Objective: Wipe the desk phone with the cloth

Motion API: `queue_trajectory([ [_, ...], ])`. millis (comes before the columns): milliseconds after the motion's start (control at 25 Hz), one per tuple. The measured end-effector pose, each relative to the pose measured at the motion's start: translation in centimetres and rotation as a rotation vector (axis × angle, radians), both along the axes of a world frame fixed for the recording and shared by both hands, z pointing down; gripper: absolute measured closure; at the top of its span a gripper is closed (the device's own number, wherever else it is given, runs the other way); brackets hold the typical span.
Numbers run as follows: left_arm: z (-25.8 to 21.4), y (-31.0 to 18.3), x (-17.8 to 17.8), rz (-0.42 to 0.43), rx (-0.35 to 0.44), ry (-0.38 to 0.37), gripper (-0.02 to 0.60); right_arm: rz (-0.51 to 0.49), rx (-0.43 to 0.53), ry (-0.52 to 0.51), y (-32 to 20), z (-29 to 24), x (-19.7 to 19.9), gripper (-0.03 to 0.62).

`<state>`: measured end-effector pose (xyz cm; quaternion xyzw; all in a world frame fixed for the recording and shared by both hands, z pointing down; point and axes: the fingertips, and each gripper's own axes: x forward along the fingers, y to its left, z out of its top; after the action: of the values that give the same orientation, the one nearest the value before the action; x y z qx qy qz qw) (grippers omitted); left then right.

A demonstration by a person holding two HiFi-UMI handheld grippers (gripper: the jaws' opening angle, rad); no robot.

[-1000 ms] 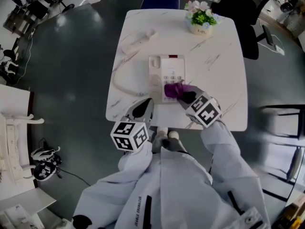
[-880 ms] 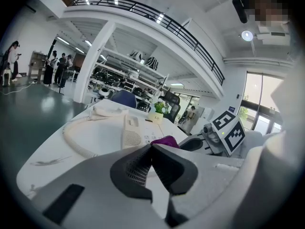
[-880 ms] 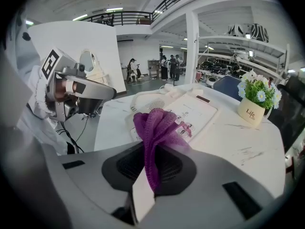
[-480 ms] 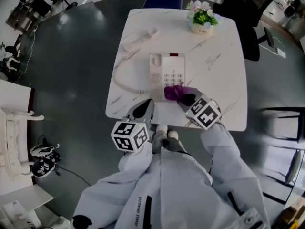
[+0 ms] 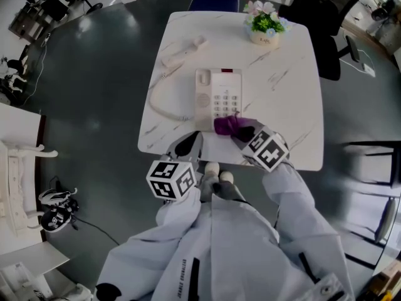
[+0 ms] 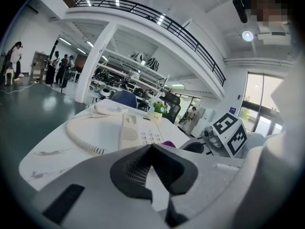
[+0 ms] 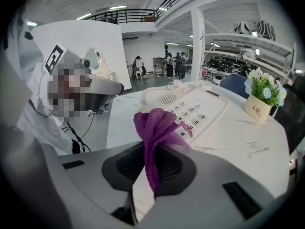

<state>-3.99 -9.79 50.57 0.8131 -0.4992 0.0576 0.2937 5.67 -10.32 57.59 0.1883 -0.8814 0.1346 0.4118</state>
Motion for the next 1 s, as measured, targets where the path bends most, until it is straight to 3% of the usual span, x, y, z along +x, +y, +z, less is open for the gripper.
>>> queue_trajectory([
  [280,-0.8,0.8,-0.4,-0.018,0.016,-0.012,0.583,0.007,-0.035,-0.037,1.6,-0.1,0.0,0.556],
  [480,-1.8,0.9,-0.5,-0.028,0.043,-0.018,0.583,0.093,-0.037,-0.199,1.3,-2.1,-0.1,0.557],
  [680,-2.8,0.9,-0.1,-0.027,0.075,-0.023,0.583,0.167,0.039,-0.36,0.5,-4.9,0.5,0.556],
  [1000,-4.0,0.7,0.0,-0.038,0.111,-0.028,0.583,0.239,0.086,-0.464,-0.9,-7.1,1.0,0.556],
])
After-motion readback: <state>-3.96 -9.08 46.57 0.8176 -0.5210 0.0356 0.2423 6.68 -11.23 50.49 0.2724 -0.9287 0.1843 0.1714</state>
